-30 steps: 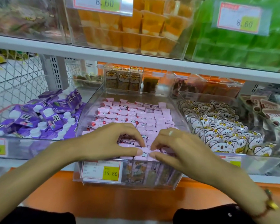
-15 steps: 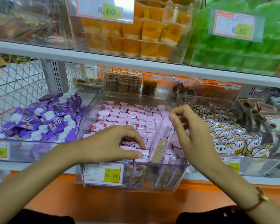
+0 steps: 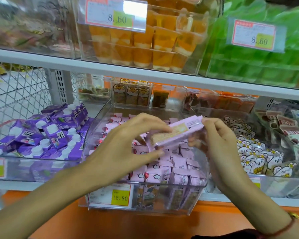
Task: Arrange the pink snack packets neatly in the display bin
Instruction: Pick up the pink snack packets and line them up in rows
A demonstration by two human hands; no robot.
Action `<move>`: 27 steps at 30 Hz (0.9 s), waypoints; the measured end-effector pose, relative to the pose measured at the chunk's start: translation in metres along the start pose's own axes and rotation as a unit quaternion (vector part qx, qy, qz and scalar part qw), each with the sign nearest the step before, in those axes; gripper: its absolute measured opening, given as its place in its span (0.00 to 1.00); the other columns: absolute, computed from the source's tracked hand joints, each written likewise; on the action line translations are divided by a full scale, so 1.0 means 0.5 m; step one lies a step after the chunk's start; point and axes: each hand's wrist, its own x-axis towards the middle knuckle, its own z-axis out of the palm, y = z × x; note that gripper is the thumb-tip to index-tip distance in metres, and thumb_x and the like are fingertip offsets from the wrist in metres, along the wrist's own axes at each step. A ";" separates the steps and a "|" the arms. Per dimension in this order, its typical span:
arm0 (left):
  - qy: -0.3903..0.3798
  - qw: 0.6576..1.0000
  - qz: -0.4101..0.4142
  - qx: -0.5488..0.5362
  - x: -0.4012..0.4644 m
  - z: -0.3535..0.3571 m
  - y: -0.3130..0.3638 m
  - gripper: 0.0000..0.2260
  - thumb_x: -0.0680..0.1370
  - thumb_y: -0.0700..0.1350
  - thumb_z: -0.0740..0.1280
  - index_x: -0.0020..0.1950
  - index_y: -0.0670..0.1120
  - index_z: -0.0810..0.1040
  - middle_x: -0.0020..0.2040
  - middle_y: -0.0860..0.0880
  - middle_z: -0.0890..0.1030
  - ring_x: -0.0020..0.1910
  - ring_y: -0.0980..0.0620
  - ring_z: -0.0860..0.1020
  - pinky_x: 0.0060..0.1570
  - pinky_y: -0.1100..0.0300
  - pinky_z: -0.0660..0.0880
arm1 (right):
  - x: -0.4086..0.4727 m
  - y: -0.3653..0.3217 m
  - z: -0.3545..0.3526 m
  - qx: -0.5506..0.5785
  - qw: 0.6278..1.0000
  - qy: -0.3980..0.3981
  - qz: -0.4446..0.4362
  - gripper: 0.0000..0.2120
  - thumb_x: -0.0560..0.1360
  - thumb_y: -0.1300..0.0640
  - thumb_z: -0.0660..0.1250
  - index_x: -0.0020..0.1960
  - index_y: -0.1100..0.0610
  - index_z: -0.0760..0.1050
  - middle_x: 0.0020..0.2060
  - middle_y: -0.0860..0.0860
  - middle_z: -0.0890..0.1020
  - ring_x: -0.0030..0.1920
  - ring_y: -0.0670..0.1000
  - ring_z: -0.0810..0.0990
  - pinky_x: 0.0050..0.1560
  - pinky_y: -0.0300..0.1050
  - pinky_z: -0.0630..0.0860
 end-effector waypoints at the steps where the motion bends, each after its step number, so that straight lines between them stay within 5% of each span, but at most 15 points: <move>1: 0.026 0.999 -0.025 -0.033 0.002 -0.004 -0.003 0.17 0.71 0.51 0.74 0.59 0.56 0.79 0.57 0.60 0.78 0.57 0.60 0.76 0.51 0.70 0.73 | 0.001 0.001 0.001 0.010 1.000 -0.018 0.024 0.09 0.80 0.56 0.60 0.43 0.58 0.74 0.35 0.53 0.81 0.30 0.46 0.79 0.30 0.34 0.76; 3: 0.059 0.973 -0.142 -0.173 0.010 -0.016 -0.008 0.13 0.67 0.53 0.74 0.51 0.56 0.84 0.50 0.58 0.83 0.49 0.59 0.81 0.42 0.70 0.76 | 0.003 0.004 0.003 0.005 0.999 -0.045 0.028 0.11 0.77 0.48 0.62 0.45 0.56 0.74 0.36 0.52 0.80 0.32 0.47 0.80 0.31 0.36 0.77; 5: 0.059 0.897 -0.293 -0.327 0.018 -0.025 -0.016 0.12 0.62 0.55 0.74 0.44 0.56 0.86 0.44 0.55 0.85 0.42 0.57 0.83 0.33 0.68 0.77 | 0.004 0.006 0.004 -0.073 0.996 -0.037 -0.018 0.17 0.71 0.38 0.60 0.48 0.51 0.74 0.40 0.47 0.79 0.36 0.45 0.80 0.35 0.38 0.76; 8: 0.040 0.846 -0.373 -0.380 0.012 -0.026 -0.022 0.11 0.59 0.56 0.75 0.39 0.57 0.86 0.42 0.53 0.86 0.39 0.55 0.84 0.29 0.67 0.76 | -0.004 0.006 0.005 -0.210 0.970 -0.036 -0.116 0.12 0.73 0.39 0.60 0.51 0.44 0.72 0.45 0.42 0.77 0.44 0.38 0.75 0.45 0.31 0.70; 10: 0.040 0.854 -0.373 -0.361 0.015 -0.025 -0.018 0.11 0.59 0.59 0.74 0.40 0.59 0.85 0.44 0.56 0.85 0.42 0.54 0.84 0.31 0.66 0.78 | -0.014 0.006 0.007 -0.261 0.951 -0.060 -0.151 0.09 0.77 0.45 0.62 0.55 0.46 0.71 0.51 0.45 0.75 0.50 0.38 0.73 0.47 0.27 0.67; 14: 0.048 0.896 -0.333 -0.289 0.015 -0.022 0.000 0.12 0.62 0.62 0.72 0.40 0.59 0.85 0.41 0.61 0.84 0.38 0.54 0.84 0.37 0.60 0.82 | -0.035 -0.001 0.020 -0.385 0.883 -0.143 -0.228 0.21 0.75 0.43 0.60 0.67 0.44 0.67 0.60 0.42 0.70 0.64 0.41 0.64 0.62 0.35 0.62; 18: 0.026 0.933 -0.287 -0.218 0.010 -0.020 0.008 0.15 0.68 0.65 0.66 0.46 0.59 0.84 0.42 0.54 0.85 0.41 0.54 0.84 0.43 0.57 0.81 | -0.040 -0.002 0.028 -0.425 0.842 -0.189 -0.273 0.19 0.76 0.46 0.62 0.67 0.46 0.70 0.55 0.41 0.72 0.59 0.43 0.66 0.61 0.42 0.64; 20: 0.018 0.933 -0.278 -0.227 0.007 -0.022 0.000 0.19 0.70 0.66 0.61 0.49 0.56 0.83 0.43 0.54 0.85 0.42 0.55 0.83 0.45 0.56 0.82 | -0.038 -0.004 0.024 -0.387 0.862 -0.178 -0.275 0.14 0.75 0.47 0.65 0.60 0.46 0.73 0.49 0.39 0.75 0.52 0.42 0.72 0.53 0.39 0.68; 23: -0.042 0.948 -0.256 -0.187 -0.002 -0.020 -0.019 0.22 0.71 0.66 0.56 0.49 0.52 0.80 0.45 0.58 0.83 0.44 0.61 0.81 0.44 0.61 0.78 | -0.029 -0.008 0.011 -0.236 0.942 -0.136 -0.195 0.13 0.72 0.46 0.70 0.51 0.50 0.71 0.41 0.39 0.79 0.44 0.40 0.78 0.43 0.33 0.73; 27: -0.180 0.963 -0.189 -0.067 -0.025 -0.006 -0.042 0.11 0.73 0.60 0.66 0.50 0.57 0.80 0.47 0.59 0.81 0.47 0.58 0.79 0.47 0.59 0.76 | -0.017 0.001 -0.009 -0.112 0.983 -0.132 -0.054 0.25 0.64 0.42 0.69 0.56 0.49 0.67 0.39 0.46 0.77 0.43 0.44 0.82 0.51 0.47 0.79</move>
